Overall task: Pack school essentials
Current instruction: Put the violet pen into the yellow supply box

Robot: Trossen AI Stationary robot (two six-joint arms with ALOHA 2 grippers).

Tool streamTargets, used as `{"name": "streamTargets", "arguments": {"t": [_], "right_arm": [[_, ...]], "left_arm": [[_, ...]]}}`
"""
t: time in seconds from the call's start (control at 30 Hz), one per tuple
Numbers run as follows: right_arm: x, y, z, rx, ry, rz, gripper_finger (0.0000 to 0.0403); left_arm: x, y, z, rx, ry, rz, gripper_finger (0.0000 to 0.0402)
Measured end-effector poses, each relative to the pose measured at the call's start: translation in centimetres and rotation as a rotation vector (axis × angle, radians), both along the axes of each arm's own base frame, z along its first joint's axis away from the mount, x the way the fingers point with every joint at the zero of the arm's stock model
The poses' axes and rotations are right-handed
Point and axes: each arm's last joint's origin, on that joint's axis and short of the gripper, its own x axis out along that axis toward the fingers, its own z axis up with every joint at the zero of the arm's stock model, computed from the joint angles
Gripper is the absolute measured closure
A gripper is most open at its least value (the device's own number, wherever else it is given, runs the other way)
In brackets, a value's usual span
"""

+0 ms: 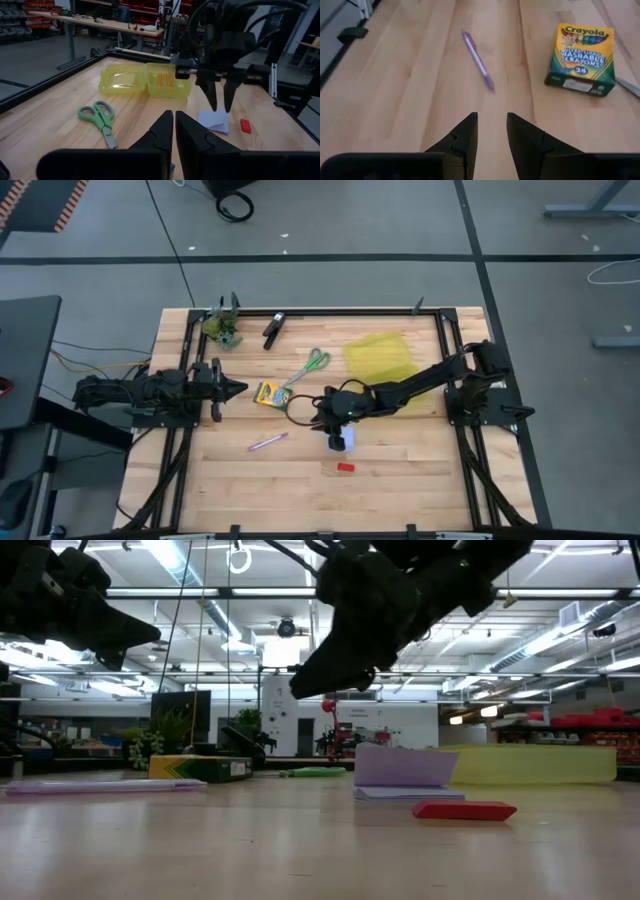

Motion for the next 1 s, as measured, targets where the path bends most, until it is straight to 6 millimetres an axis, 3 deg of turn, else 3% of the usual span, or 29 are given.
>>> {"name": "streamTargets", "arguments": {"t": [0.3, 0.63, 1.0], "right_arm": [[3.1, 0.6, -0.4, -0.036, -0.019, 0.073, 0.0292], [4.1, 0.8, -2.1, -0.066, -0.022, 0.095, 0.0292], [4.6, 1.7, -1.9, -0.110, -0.112, 0.142, 0.0291]], "left_arm": [[0.0, 0.0, 0.0, 0.000, 0.001, -0.001, 0.0368], [0.0, 0.0, 0.0, 0.000, -0.002, 0.000, 0.0374], [0.0, 0.0, 0.0, 0.000, 0.000, -0.001, 0.0369]]}}
